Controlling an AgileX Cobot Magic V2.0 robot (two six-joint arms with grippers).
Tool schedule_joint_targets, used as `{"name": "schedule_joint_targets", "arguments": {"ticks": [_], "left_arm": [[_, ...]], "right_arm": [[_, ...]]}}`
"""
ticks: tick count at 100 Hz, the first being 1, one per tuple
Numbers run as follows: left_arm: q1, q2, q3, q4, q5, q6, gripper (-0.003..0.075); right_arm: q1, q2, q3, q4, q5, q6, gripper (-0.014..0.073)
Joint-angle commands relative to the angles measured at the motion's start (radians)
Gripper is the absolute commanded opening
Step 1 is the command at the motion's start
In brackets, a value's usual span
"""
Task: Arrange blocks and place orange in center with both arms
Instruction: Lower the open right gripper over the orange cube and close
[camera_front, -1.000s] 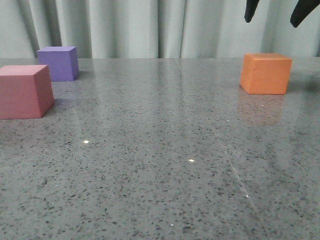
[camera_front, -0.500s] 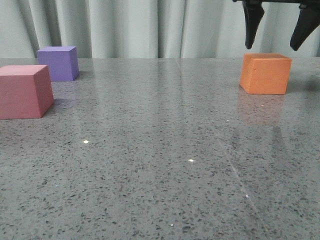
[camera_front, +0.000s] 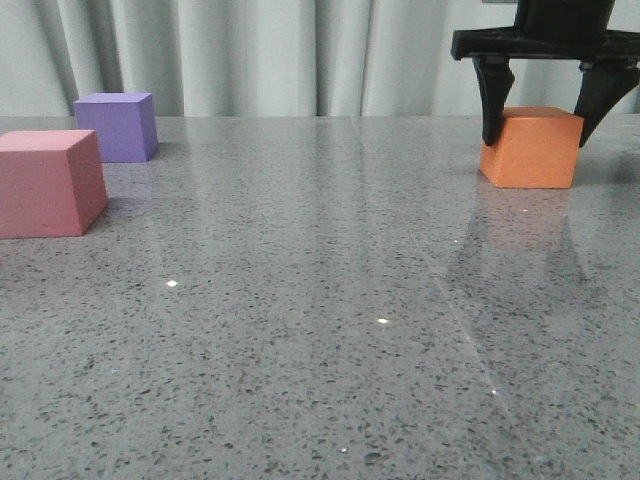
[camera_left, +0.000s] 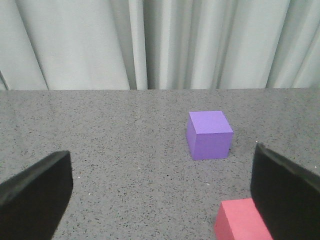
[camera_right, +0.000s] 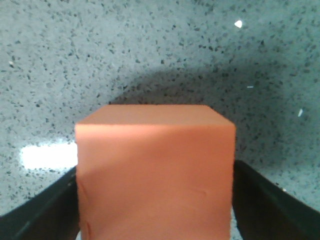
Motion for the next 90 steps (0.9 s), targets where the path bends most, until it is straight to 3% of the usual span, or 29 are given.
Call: {"name": "schedule_joint_targets", "arguments": {"ticks": [1, 28, 59, 90], "left_arm": [[0.002, 0.006, -0.037, -0.010, -0.086, 0.000, 0.0693], [0.001, 0.006, -0.037, -0.010, -0.086, 0.000, 0.0693], [0.002, 0.006, -0.037, -0.010, -0.086, 0.000, 0.0693], [0.002, 0.006, -0.037, -0.010, -0.086, 0.000, 0.0693]], "right_arm": [[-0.004, -0.051, -0.030, -0.012, -0.023, -0.001, 0.0581], [-0.004, -0.044, -0.030, -0.009, -0.023, -0.001, 0.0574], [-0.004, -0.044, -0.030, -0.011, -0.017, -0.001, 0.0238], [-0.003, -0.044, -0.030, -0.011, -0.015, -0.001, 0.0194]]}}
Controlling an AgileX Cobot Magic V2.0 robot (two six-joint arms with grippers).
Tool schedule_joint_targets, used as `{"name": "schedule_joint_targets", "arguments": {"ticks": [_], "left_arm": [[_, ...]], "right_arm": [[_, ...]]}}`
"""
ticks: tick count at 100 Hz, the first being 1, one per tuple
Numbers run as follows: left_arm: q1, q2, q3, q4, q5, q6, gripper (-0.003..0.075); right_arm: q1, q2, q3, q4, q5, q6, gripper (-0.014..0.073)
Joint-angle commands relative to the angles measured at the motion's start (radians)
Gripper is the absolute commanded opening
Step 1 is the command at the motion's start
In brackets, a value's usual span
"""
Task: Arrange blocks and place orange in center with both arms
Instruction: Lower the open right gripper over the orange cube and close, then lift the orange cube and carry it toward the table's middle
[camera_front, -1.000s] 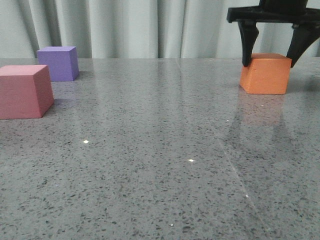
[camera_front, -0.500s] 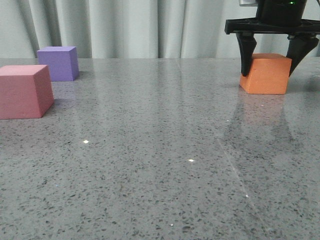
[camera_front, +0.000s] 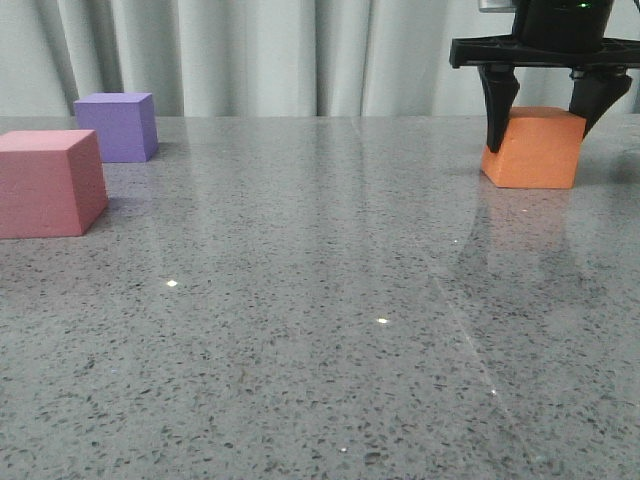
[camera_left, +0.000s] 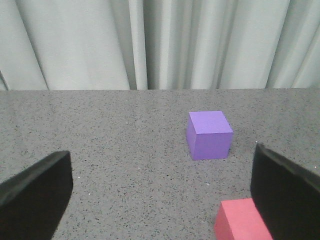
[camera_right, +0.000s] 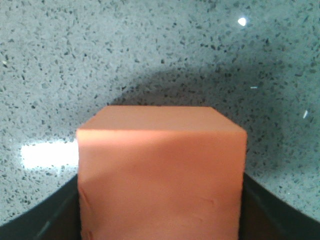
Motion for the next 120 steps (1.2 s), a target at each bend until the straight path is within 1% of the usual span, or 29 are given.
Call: {"name": "schedule_joint_targets", "arguments": {"ticks": [1, 10, 22, 42, 50, 62, 87, 106, 120], "left_arm": [[0.001, 0.006, -0.037, -0.010, -0.086, 0.000, 0.0693], [0.002, 0.006, -0.037, -0.010, -0.086, 0.000, 0.0693], [0.002, 0.006, -0.037, -0.010, -0.086, 0.000, 0.0693], [0.001, 0.006, -0.037, -0.010, -0.086, 0.000, 0.0692], [0.002, 0.006, -0.037, -0.010, -0.087, 0.000, 0.0693], [0.001, 0.006, -0.037, -0.010, -0.094, 0.000, 0.0693], [0.001, 0.006, -0.037, -0.010, -0.094, 0.000, 0.0692], [0.001, 0.006, -0.037, -0.010, -0.094, 0.000, 0.0692], [0.001, 0.006, -0.037, -0.010, -0.094, 0.000, 0.0692]], "right_arm": [[-0.003, -0.052, -0.030, -0.011, -0.016, -0.001, 0.0194], [-0.003, -0.052, -0.030, -0.009, -0.023, -0.002, 0.0194], [0.001, -0.053, -0.049, 0.024, 0.009, -0.002, 0.0194], [0.038, -0.053, -0.162, 0.035, 0.091, 0.000, 0.0194], [0.068, -0.052, -0.206, 0.035, 0.118, 0.025, 0.0194], [0.119, -0.052, -0.247, 0.035, 0.121, 0.062, 0.0194], [0.228, -0.045, -0.252, 0.035, 0.110, 0.139, 0.0194], [0.303, 0.012, -0.314, 0.043, 0.125, 0.151, 0.0194], [0.348, 0.063, -0.367, 0.043, 0.108, 0.193, 0.0194]]}}
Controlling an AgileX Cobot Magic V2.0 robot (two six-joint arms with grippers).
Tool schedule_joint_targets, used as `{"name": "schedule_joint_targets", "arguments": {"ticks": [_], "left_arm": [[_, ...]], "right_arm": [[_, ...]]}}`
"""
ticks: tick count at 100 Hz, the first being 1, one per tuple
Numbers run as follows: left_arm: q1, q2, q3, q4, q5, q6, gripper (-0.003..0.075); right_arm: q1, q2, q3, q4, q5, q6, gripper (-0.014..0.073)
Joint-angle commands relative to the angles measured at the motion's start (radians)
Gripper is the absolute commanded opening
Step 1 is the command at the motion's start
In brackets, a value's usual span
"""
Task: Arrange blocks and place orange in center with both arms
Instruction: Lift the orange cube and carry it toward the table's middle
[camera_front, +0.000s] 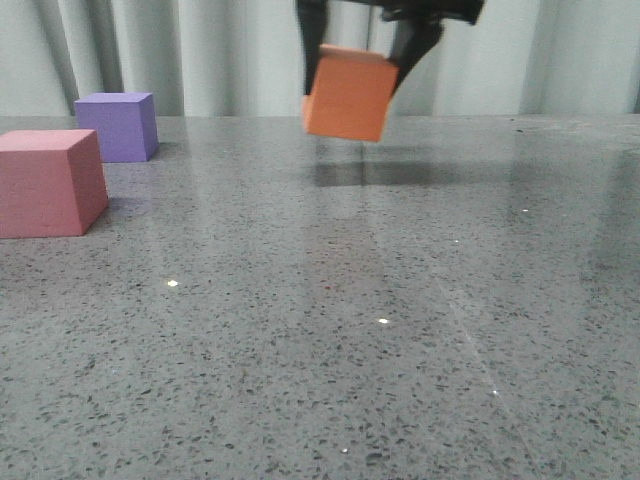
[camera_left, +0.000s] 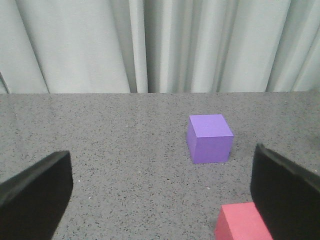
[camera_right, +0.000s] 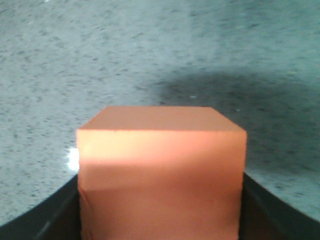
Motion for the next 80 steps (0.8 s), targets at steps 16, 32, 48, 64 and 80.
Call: {"name": "schedule_joint_targets", "arguments": {"ticks": [16, 32, 48, 64, 80], "left_arm": [[0.001, 0.006, -0.037, -0.010, -0.081, 0.000, 0.0692], [0.001, 0.006, -0.037, -0.010, -0.081, 0.000, 0.0692], [0.001, 0.006, -0.037, -0.010, -0.081, 0.000, 0.0692], [0.001, 0.006, -0.037, -0.010, -0.081, 0.000, 0.0692], [0.002, 0.006, -0.037, -0.010, -0.081, 0.000, 0.0692]], "right_arm": [[0.025, 0.028, -0.083, 0.025, 0.065, 0.074, 0.0194], [0.025, 0.049, -0.083, 0.040, 0.062, 0.095, 0.0194], [0.025, 0.054, -0.083, 0.044, 0.079, 0.095, 0.0197], [0.025, 0.054, -0.083, 0.052, 0.079, 0.094, 0.0392], [0.025, 0.054, -0.083, 0.091, 0.079, 0.091, 0.0594]]}}
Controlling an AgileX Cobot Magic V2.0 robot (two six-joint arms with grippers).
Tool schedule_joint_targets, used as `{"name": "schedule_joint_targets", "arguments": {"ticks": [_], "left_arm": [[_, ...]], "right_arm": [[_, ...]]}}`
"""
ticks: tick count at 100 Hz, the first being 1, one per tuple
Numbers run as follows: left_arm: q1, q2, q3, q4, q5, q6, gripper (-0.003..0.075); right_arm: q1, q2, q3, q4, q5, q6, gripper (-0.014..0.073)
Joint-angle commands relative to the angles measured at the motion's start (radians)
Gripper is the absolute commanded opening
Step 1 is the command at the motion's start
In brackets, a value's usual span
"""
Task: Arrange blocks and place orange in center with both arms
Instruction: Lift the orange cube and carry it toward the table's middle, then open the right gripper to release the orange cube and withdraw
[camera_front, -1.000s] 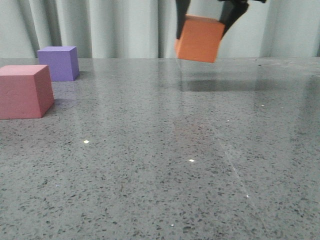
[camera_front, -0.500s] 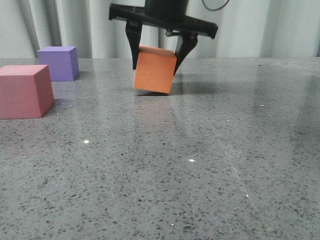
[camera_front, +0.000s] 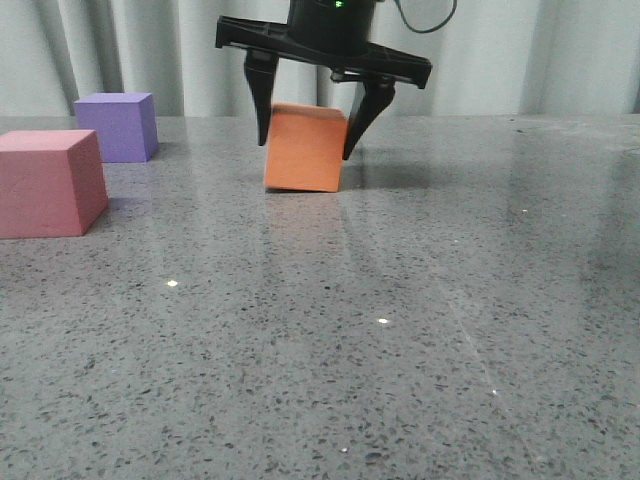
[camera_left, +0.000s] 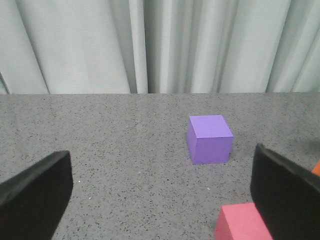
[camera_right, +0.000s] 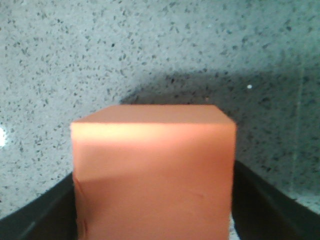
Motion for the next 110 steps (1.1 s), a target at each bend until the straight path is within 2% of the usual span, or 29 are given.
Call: {"name": "schedule_joint_targets", "arguments": {"ticks": [1, 39, 110], "left_arm": [[0.002, 0.006, -0.037, -0.010, -0.081, 0.000, 0.0692], [0.001, 0.006, -0.037, -0.010, -0.086, 0.000, 0.0692], [0.001, 0.006, -0.037, -0.010, -0.089, 0.000, 0.0692]], "right_arm": [[-0.005, -0.059, -0.031, 0.027, 0.081, -0.002, 0.0591], [-0.006, -0.068, -0.098, 0.031, 0.082, -0.008, 0.0575], [-0.001, -0.274, -0.098, -0.078, 0.082, -0.203, 0.0569]]}}
